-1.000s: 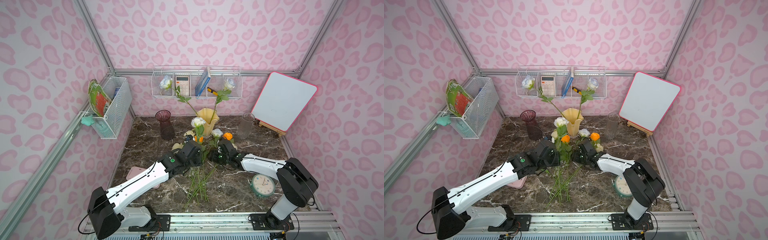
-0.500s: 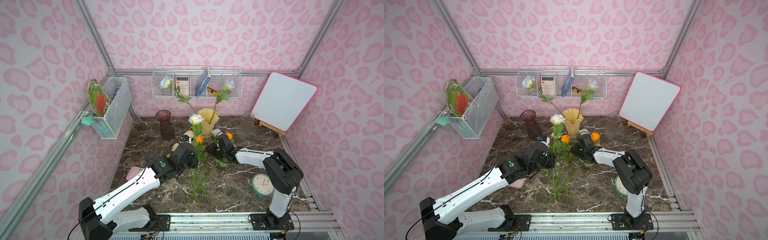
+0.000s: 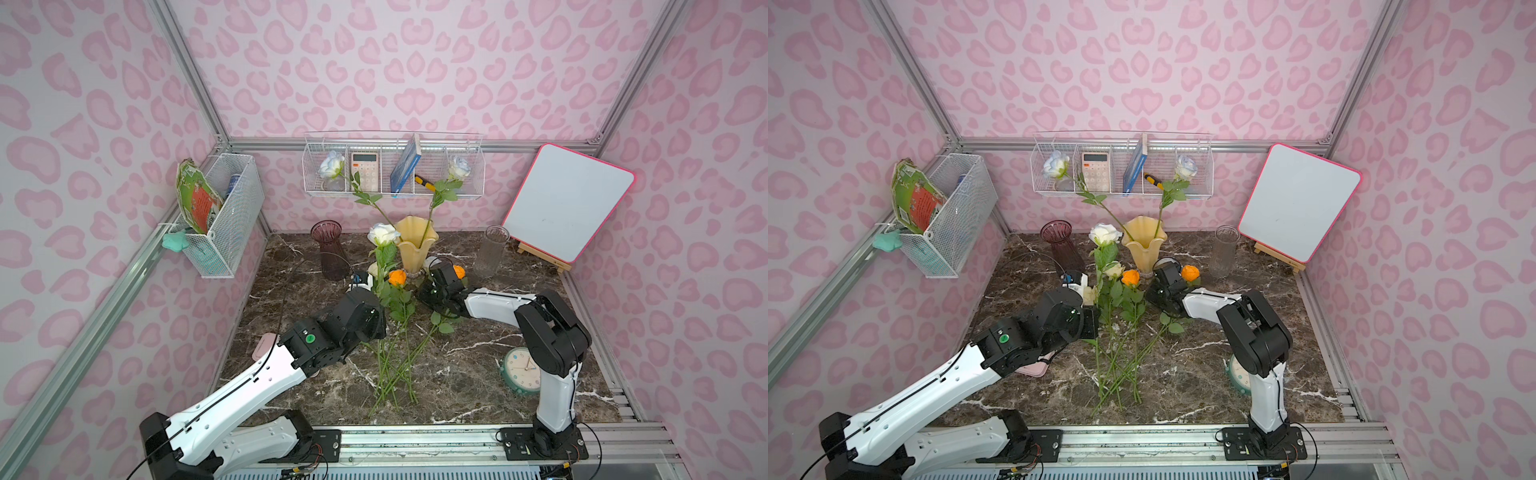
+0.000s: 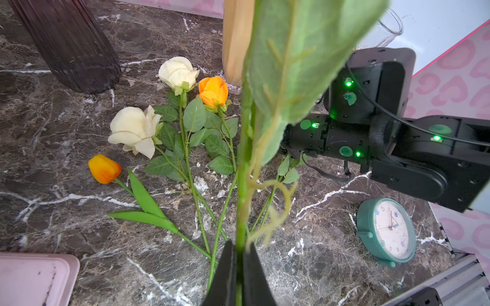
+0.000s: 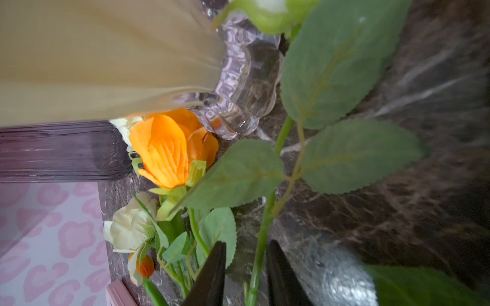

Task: Arrange the flowers in different vases according to their colors
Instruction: Pick up the flower at the center of the board.

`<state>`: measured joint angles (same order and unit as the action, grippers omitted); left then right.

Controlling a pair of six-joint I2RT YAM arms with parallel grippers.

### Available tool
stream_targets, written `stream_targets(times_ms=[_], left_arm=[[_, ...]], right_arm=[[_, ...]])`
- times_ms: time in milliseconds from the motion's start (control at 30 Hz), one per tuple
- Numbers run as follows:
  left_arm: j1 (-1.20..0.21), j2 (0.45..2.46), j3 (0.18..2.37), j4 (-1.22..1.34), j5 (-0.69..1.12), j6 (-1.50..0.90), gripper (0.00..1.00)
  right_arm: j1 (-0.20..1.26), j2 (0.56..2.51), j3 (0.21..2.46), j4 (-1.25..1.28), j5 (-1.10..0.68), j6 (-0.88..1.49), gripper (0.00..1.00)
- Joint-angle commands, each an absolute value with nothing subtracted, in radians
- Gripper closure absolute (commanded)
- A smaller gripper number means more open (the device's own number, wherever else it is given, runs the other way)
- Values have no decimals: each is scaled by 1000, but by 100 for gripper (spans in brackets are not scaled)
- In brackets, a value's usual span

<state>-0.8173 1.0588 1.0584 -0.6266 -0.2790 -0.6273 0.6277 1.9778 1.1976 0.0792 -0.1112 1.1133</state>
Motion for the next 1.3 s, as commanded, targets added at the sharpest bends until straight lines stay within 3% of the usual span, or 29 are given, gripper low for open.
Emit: stream_targets(times_ms=[0, 133, 233, 333, 600, 933, 1267], left_arm=[[-816, 1054, 1064, -638, -302, -606, 94], [-816, 1043, 1067, -631, -328, -595, 94], [-816, 1042, 1080, -613, -345, -565, 94], [-815, 1048, 1109, -596, -368, -526, 94], [-803, 1079, 1186, -474, -406, -364, 94], [-676, 1298, 1515, -152, -394, -47, 95], [-592, 1593, 1735, 227, -273, 89, 95]], right_arm=[[625, 2009, 1251, 18, -99, 1074, 71], [628, 2035, 1260, 24, -126, 1078, 80], [631, 2016, 1244, 32, -121, 1073, 94], [637, 1965, 1250, -6, -78, 1047, 97], [652, 1772, 1322, -144, 59, 926, 99], [695, 1539, 1574, -273, 197, 703, 100], [744, 1553, 1859, 10, 397, 262, 100]])
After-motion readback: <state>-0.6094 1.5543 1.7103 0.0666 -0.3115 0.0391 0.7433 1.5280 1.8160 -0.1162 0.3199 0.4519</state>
